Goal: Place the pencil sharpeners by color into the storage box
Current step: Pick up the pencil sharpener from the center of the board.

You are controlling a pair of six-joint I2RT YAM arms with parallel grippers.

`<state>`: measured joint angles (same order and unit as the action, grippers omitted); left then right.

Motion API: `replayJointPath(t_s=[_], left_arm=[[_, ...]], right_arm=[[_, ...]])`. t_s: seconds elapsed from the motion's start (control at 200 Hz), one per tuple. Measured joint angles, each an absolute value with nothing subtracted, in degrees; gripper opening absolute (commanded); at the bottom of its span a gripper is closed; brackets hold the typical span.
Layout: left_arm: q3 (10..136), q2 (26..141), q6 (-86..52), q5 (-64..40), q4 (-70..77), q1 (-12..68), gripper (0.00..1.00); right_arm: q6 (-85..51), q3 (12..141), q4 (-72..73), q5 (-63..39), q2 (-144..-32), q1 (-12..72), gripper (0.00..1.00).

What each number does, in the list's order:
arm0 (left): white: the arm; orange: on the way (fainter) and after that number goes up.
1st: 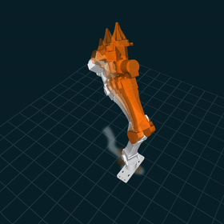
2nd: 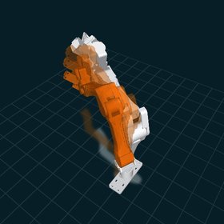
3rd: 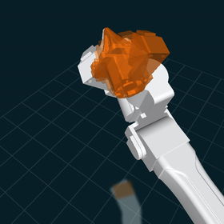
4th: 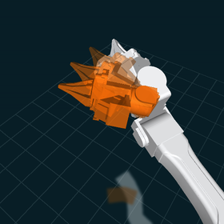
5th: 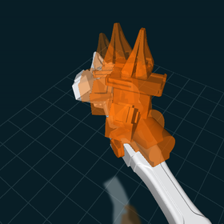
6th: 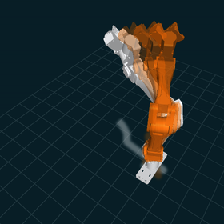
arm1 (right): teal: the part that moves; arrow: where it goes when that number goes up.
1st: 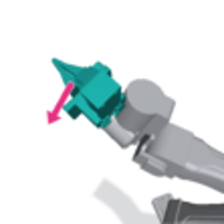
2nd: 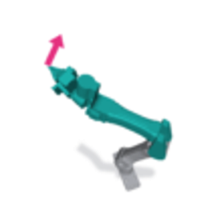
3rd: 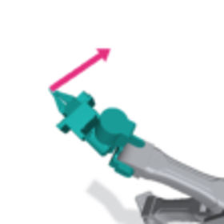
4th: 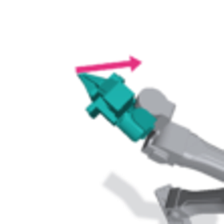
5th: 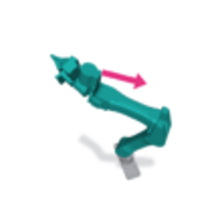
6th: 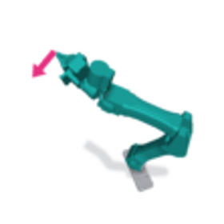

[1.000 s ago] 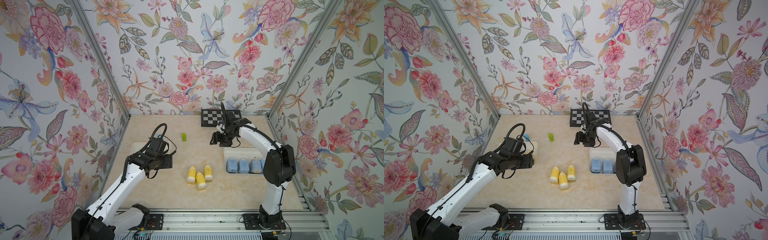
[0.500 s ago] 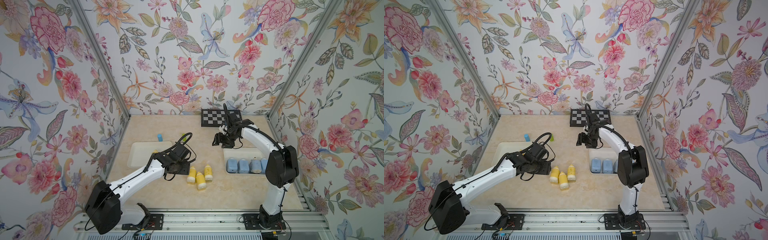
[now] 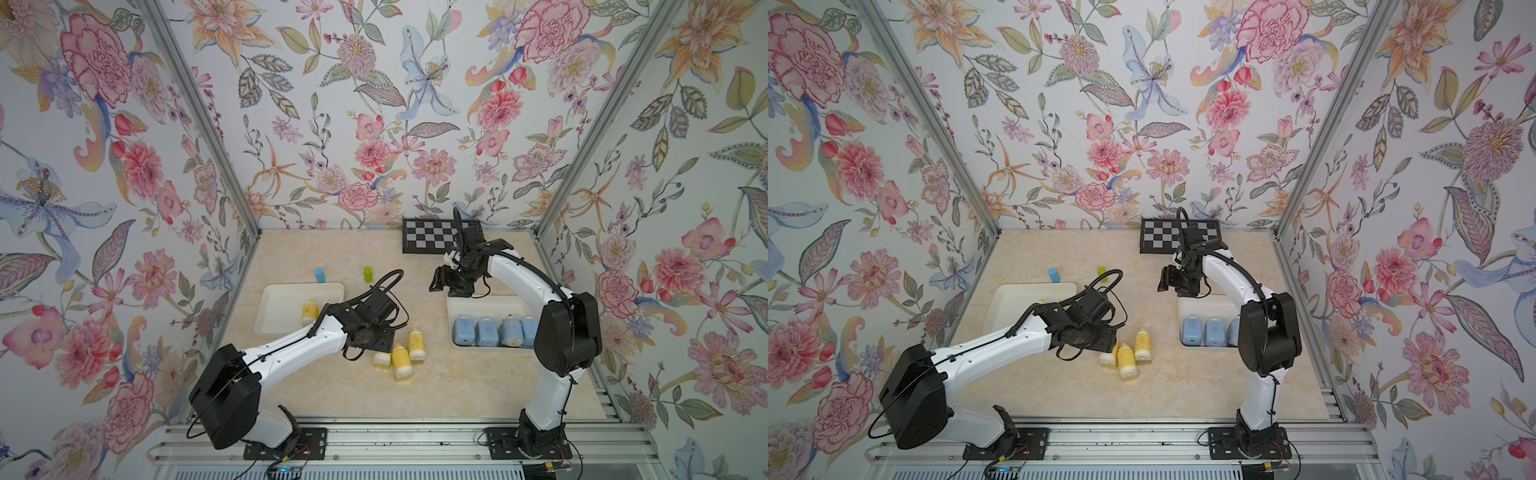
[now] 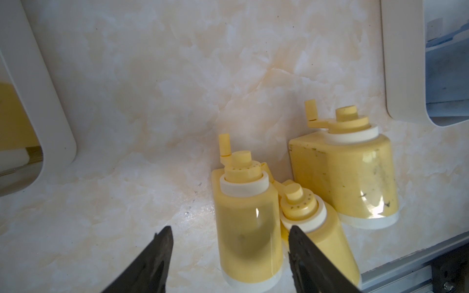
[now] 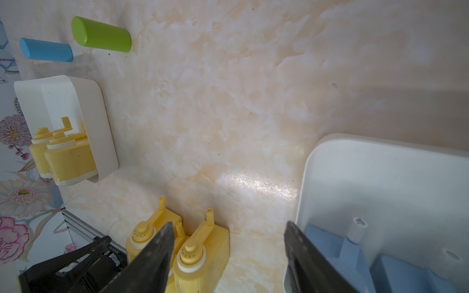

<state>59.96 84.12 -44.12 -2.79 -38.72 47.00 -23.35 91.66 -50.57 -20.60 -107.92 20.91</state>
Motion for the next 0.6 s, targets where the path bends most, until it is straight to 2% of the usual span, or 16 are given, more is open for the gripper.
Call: replayJointPath(t_s=[0.6], left_arm=[[61.98, 87.88, -43.31, -2.98, -40.97, 48.07, 0.64]], right_arm=[[-23.35, 90.13, -50.19, -20.6, -106.85, 20.84, 0.7]])
